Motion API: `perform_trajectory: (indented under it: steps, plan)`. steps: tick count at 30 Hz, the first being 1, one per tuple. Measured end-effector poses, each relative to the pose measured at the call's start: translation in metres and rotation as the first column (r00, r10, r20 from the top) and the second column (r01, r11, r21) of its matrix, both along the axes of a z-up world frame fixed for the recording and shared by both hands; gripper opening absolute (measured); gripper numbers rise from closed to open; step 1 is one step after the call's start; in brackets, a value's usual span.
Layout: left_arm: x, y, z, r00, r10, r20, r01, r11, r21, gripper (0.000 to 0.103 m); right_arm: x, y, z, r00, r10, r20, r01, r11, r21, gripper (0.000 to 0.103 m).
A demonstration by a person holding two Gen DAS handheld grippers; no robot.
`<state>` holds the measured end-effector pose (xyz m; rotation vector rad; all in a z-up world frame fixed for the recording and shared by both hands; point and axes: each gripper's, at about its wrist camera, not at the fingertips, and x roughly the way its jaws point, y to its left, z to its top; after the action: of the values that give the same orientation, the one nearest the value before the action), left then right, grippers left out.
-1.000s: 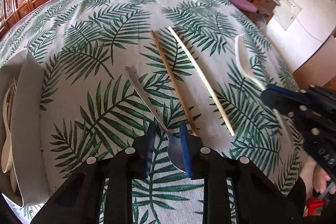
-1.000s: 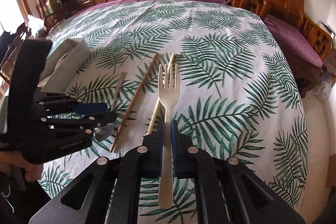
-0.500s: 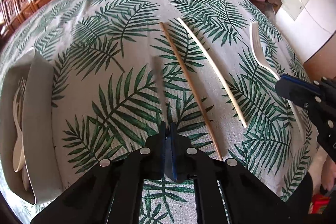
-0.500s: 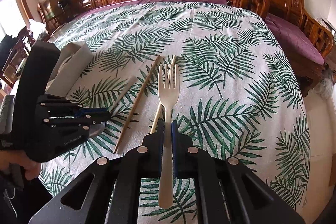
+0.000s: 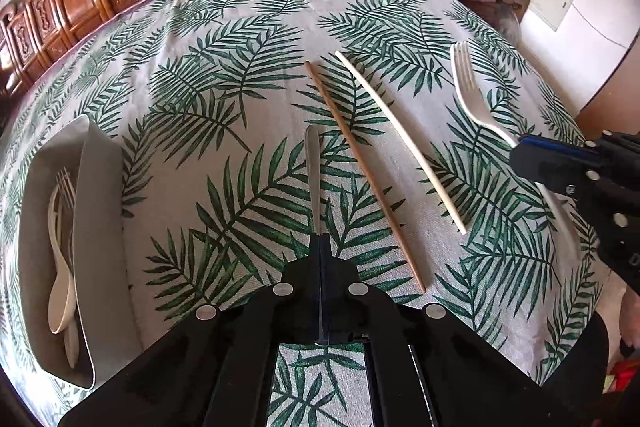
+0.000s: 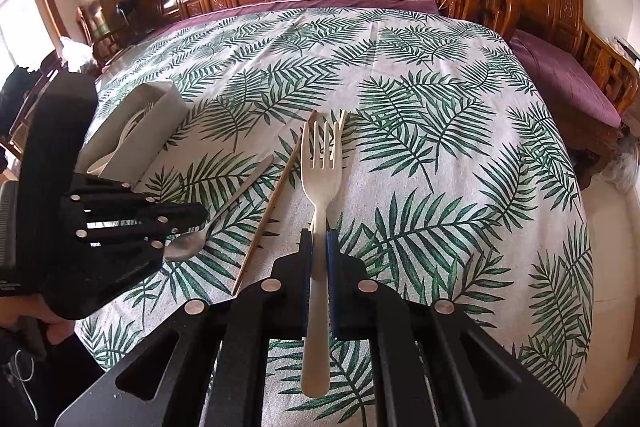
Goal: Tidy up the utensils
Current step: 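Grasp the metal knife with the left tool while the right tool holds the white fork, then lower the knife and white fork into the grey tray and open both tools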
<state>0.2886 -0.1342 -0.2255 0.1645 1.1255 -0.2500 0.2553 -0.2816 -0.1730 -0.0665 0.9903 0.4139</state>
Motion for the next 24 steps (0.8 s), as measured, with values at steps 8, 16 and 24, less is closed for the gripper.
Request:
perform_trajectory:
  steps: [8,16,24]
  plan:
    - [0.006,-0.005,0.002,1.000,-0.006,0.000,0.006,1.000,-0.011,0.003,0.000,-0.001,-0.004,1.000,-0.001,-0.008,0.001,1.000,-0.008,0.009]
    - [0.014,-0.012,-0.015,0.999,-0.019,-0.045,0.021,0.999,0.047,0.024,0.001,-0.003,-0.006,1.000,-0.006,-0.012,0.006,1.000,-0.009,0.009]
    - [0.014,-0.012,-0.020,0.998,-0.053,-0.025,0.054,0.998,0.035,0.002,0.002,-0.004,-0.009,1.000,-0.006,-0.016,0.006,1.000,-0.018,0.009]
